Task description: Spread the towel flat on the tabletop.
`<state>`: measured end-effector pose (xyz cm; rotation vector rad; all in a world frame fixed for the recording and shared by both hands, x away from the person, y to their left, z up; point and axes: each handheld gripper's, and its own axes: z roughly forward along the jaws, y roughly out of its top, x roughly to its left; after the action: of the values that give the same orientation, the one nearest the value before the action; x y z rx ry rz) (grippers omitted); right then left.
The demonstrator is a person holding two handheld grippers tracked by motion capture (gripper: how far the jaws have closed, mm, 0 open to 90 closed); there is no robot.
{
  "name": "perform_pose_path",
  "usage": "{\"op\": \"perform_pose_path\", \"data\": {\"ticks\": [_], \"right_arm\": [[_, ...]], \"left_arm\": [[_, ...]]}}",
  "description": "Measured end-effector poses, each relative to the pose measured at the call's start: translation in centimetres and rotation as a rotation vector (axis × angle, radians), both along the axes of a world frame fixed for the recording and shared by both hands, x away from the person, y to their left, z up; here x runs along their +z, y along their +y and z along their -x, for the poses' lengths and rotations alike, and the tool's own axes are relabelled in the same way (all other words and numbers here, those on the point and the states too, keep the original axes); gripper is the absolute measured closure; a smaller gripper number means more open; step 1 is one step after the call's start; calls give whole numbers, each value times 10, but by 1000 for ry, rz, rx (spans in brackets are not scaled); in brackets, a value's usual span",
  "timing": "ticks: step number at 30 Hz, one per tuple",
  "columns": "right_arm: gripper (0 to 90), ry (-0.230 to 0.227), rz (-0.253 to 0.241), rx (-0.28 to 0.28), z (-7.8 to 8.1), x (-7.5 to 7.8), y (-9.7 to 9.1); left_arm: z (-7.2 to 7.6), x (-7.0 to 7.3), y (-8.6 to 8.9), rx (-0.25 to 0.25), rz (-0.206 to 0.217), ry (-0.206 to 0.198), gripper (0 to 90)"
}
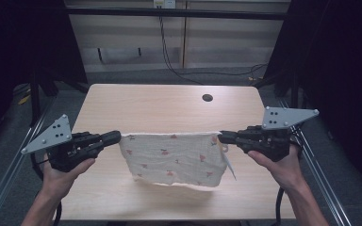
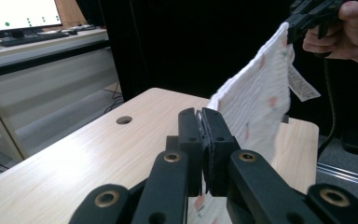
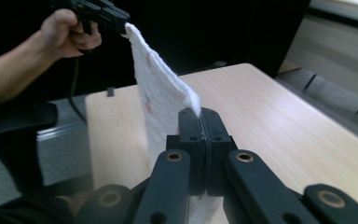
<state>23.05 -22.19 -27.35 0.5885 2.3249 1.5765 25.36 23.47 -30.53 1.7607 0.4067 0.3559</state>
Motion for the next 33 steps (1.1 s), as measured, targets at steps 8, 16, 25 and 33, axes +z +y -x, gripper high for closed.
{"op": "perform_pose_path", "data": {"ticks": [8,16,25,33], "right_arm": [[891,68,74,-79,-34,-38,-3],[891,153,136,-141,-68,-76,-11],[890,192,139,-150,-97,-107,-7],[888,226,128,-181,-125,-130,0]], "left_arm": [[-49,-44,-16,42,-51,130,879],[-73,-75,-34,58,-95,208,878],[-72,-82,-23,75,-121,240,878],[-100,-116,-25,103,-150,312,876]]}}
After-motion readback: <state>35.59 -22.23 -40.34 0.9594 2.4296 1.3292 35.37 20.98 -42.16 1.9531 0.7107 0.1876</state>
